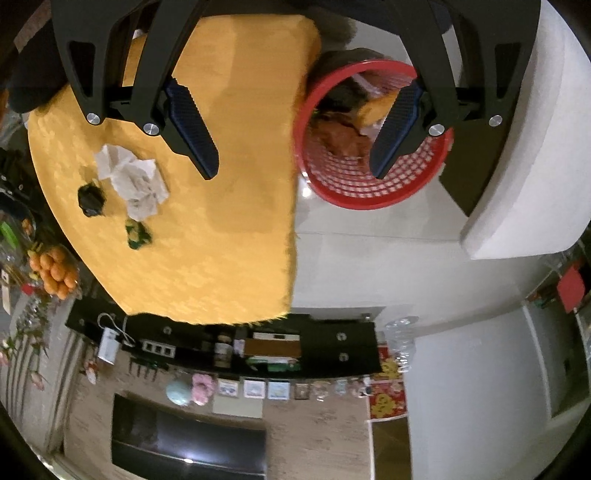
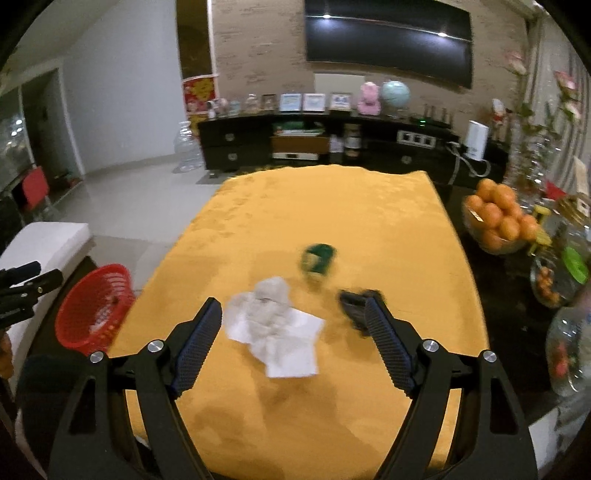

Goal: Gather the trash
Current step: 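Move both tools back over the remaining trash on the table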

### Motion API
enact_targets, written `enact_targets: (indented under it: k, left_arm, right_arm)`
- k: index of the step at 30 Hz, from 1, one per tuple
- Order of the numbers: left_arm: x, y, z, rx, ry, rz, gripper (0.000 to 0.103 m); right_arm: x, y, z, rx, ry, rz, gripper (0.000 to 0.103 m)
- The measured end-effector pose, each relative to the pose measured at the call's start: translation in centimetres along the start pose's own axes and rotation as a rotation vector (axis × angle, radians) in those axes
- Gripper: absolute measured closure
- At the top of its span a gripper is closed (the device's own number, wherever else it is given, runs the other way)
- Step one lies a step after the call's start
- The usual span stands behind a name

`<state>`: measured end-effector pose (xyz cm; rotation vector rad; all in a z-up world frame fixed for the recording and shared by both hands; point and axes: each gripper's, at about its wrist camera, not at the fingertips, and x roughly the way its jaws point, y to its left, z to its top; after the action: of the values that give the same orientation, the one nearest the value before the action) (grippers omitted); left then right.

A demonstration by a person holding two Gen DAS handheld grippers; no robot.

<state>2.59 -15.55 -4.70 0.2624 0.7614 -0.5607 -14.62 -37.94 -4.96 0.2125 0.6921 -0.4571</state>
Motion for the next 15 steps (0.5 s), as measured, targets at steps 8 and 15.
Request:
enact_targets:
  k: [8,15]
  left_arm:
    - [1.9,-3.5,0.0,0.058,0.041,-0.059,0.022]
    - [3.4,-6.5,0.3,0.103,0.068,-0.103,0.022]
  right_arm:
    - [0.2,-3.8,-1.8,0.049,0.025,-0.077,0.025]
    - [0.8,-5.7,-3.1,0.087,0.044,-0.106,0.025]
